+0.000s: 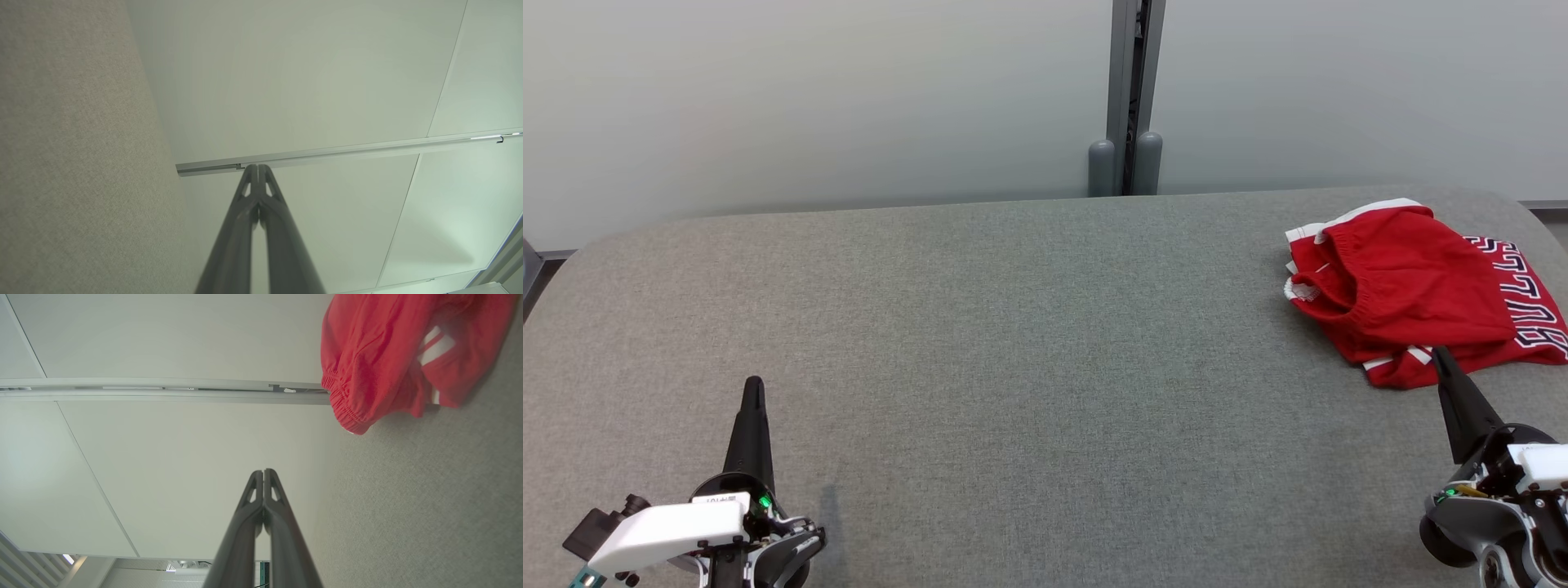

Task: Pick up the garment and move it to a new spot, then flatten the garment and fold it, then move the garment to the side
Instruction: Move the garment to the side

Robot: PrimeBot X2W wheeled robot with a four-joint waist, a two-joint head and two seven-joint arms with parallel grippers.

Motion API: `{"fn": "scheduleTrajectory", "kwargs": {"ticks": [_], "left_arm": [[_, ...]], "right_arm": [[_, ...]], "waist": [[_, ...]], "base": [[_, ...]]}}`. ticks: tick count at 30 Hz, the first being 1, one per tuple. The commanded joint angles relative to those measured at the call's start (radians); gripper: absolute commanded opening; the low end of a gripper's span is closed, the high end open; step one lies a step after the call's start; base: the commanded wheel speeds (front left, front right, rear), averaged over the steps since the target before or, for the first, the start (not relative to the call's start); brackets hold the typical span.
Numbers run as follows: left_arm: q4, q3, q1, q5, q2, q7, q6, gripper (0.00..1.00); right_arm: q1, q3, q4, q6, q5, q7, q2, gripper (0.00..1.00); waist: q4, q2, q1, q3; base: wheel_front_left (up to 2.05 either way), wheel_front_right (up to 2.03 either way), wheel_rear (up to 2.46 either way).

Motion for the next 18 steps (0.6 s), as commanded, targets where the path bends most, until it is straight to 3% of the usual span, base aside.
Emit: {"fn": "scheduleTrajectory", "kwargs": {"ticks": [1,18], "left_arm": [[-0.005,-0.001,0.009,-0.004,0.005,0.001,-0.007,0.0],[-0.005,-0.001,0.009,-0.004,0.005,0.001,-0.007,0.0]], "right_arm": [[-0.01,-0.002,0.003,0.002,-0.005,0.005,-0.001,0.0],[-0.01,-0.004,0.003,0.002,-0.006,0.005,0.0,0.0]], "waist": [[0.0,0.0,0.0,0.0],[0.0,0.0,0.0,0.0]], "base": [[0.0,0.0,0.0],[0.0,0.0,0.0]]}}
